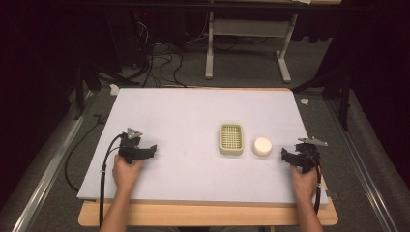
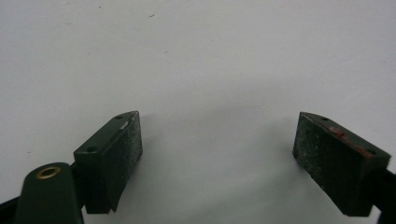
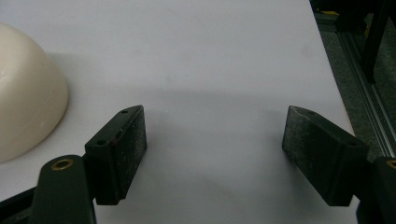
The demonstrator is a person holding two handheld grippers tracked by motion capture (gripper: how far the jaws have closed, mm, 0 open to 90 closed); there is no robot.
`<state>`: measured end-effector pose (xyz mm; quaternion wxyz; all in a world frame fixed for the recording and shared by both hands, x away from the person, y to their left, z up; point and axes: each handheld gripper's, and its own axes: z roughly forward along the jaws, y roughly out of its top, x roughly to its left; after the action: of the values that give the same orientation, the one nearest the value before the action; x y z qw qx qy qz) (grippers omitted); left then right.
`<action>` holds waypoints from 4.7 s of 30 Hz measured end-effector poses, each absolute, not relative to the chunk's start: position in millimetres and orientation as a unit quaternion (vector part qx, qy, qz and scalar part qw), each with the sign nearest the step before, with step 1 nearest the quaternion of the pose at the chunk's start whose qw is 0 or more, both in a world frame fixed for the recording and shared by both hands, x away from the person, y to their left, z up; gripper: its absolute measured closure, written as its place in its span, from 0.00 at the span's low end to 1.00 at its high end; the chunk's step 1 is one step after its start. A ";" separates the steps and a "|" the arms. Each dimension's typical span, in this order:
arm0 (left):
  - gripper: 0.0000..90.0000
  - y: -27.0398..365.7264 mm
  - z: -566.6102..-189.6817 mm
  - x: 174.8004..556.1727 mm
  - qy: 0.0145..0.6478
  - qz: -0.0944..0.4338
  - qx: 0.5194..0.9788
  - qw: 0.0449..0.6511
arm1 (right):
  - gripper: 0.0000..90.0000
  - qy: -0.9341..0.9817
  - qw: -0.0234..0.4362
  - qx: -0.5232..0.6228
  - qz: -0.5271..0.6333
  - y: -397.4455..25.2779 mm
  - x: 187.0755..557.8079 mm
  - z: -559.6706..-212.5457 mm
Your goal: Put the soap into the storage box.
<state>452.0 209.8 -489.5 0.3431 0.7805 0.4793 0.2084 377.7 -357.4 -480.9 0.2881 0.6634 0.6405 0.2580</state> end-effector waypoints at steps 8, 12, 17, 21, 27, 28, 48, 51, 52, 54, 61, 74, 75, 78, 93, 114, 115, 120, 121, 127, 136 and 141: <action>0.18 209.8 -489.5 452.0 0.479 0.208 0.780 0.343 | 0.25 0.642 0.289 0.662 0.257 -357.1 377.4 -480.9; 0.18 209.8 -489.5 452.0 0.479 0.208 0.780 0.343 | 0.25 0.642 0.290 0.662 0.256 -357.0 377.4 -480.9; 0.18 209.9 -489.6 452.1 0.480 0.208 0.780 0.344 | 0.25 0.641 0.288 0.663 0.259 -357.4 377.6 -481.0; 0.18 210.0 -489.6 452.2 0.480 0.208 0.780 0.344 | 0.23 0.642 0.278 0.663 0.267 -359.9 377.8 -480.6; 0.18 210.0 -489.6 452.2 0.480 0.208 0.780 0.344 | 0.22 0.645 0.279 0.661 0.263 -358.6 378.7 -480.6; 0.18 210.0 -489.6 452.2 0.480 0.208 0.780 0.344 | 0.22 0.645 0.280 0.661 0.262 -358.4 378.8 -480.6; 0.18 209.9 -489.6 452.2 0.480 0.208 0.780 0.344 | 0.17 0.673 0.266 0.631 0.279 -349.6 368.0 -476.7; 0.18 209.9 -489.6 452.2 0.480 0.208 0.780 0.344 | 0.17 0.674 0.267 0.627 0.284 -348.1 364.9 -475.3; 0.18 209.9 -489.6 452.2 0.480 0.208 0.780 0.343 | 0.17 0.674 0.266 0.627 0.286 -347.5 364.0 -474.9; 0.18 209.9 -489.6 452.2 0.480 0.208 0.780 0.343 | 0.17 0.675 0.265 0.625 0.288 -346.4 361.7 -474.0; 0.18 209.9 -489.6 452.2 0.480 0.208 0.780 0.343 | 0.17 0.679 0.258 0.619 0.299 -342.5 354.3 -474.8; 0.18 209.8 -489.6 452.2 0.480 0.208 0.780 0.343 | 0.17 0.688 0.253 0.604 0.313 -331.3 344.1 -476.7; 0.18 209.8 -489.5 452.2 0.480 0.208 0.780 0.343 | 0.17 0.688 0.252 0.604 0.313 -330.5 343.4 -476.5; 0.18 209.8 -489.5 452.2 0.480 0.208 0.780 0.343 | 0.17 0.690 0.251 0.601 0.315 -328.0 342.3 -476.4; 0.18 209.8 -489.6 452.2 0.480 0.208 0.780 0.343 | 0.17 0.703 0.245 0.579 0.331 -312.6 344.1 -471.9; 0.18 209.9 -489.6 452.2 0.480 0.208 0.780 0.344 | 0.17 0.720 0.238 0.561 0.331 -295.0 365.0 -458.9; 0.18 210.0 -489.6 452.3 0.480 0.208 0.780 0.344 | 0.16 0.720 0.239 0.561 0.331 -294.5 366.4 -458.5; 0.18 210.0 -489.6 452.3 0.480 0.208 0.780 0.344 | 0.16 0.722 0.235 0.561 0.330 -291.5 374.7 -456.3; 0.18 210.0 -489.6 452.3 0.480 0.208 0.780 0.344 | 0.16 0.723 0.235 0.560 0.330 -291.3 376.7 -456.4; 0.18 210.0 -489.6 452.3 0.480 0.207 0.780 0.344 | 0.16 0.723 0.230 0.563 0.328 -287.7 386.4 -457.6; 0.18 210.0 -489.6 452.2 0.480 0.208 0.780 0.344 | 0.16 0.727 0.224 0.566 0.319 -280.3 400.2 -463.2; 0.18 210.0 -489.5 452.2 0.480 0.208 0.780 0.344 | 0.16 0.728 0.216 0.573 0.309 -278.7 405.3 -470.6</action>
<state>452.2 210.0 -489.5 0.3437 0.7801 0.4797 0.2076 405.3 -278.7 -470.6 0.2164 0.5731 0.7276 0.3087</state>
